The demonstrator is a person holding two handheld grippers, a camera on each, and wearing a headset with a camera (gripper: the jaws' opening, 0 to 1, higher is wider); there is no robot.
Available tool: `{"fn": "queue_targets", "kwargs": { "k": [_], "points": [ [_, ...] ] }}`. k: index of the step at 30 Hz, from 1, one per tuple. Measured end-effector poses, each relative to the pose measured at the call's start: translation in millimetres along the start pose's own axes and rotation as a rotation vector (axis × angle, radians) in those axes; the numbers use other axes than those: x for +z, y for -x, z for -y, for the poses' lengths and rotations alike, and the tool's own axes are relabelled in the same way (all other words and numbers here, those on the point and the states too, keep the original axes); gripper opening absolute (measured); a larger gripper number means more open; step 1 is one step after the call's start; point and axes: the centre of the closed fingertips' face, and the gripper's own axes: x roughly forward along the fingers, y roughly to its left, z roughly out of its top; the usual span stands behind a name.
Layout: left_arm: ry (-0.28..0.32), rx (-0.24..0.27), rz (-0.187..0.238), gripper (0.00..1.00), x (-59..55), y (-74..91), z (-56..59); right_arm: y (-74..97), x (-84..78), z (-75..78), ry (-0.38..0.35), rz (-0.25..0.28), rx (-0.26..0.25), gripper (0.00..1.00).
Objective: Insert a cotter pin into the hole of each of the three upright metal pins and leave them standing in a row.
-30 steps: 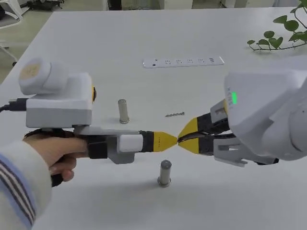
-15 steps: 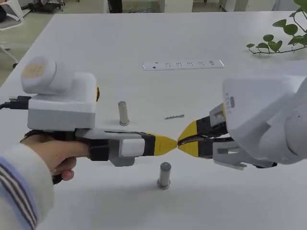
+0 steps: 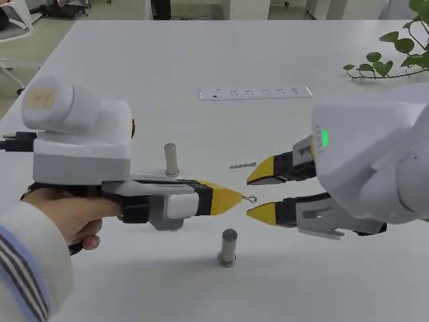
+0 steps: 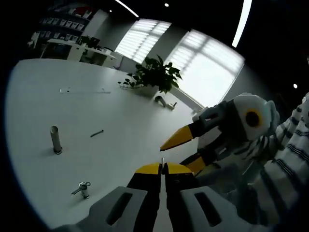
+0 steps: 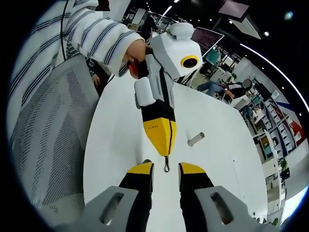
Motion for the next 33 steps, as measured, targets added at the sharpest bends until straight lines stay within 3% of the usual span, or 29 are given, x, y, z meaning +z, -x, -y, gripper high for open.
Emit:
{"fn": "queue_targets", "kwargs": {
  "k": [4,9,14,20,25,33],
  "points": [
    [-0.081,0.017,0.017,0.00,4.2,3.5,-2.1,0.3,-6.1,3.0,-0.075,0.013,0.016,0.17],
    [-0.192,0.000,0.030,0.00,8.0,6.2,3.9,-1.6,-10.4,5.3,-0.150,0.044,0.051,0.17],
    [-0.267,-0.023,0.016,0.00,5.4,6.9,10.6,-4.7,-10.1,-2.4,-0.253,0.090,0.139,0.18],
    [-0.375,-0.053,0.013,0.00,3.7,8.9,16.2,-7.8,-13.1,-7.9,-0.330,0.103,0.187,0.15],
    [-0.423,-0.064,0.013,0.00,2.6,9.8,17.7,-8.3,-5.8,-13.2,-0.437,0.169,0.229,0.13],
    [-0.480,-0.088,-0.004,0.00,-1.7,6.4,21.4,-7.6,0.3,-15.9,-0.471,0.204,0.252,0.10]
  ]
}}
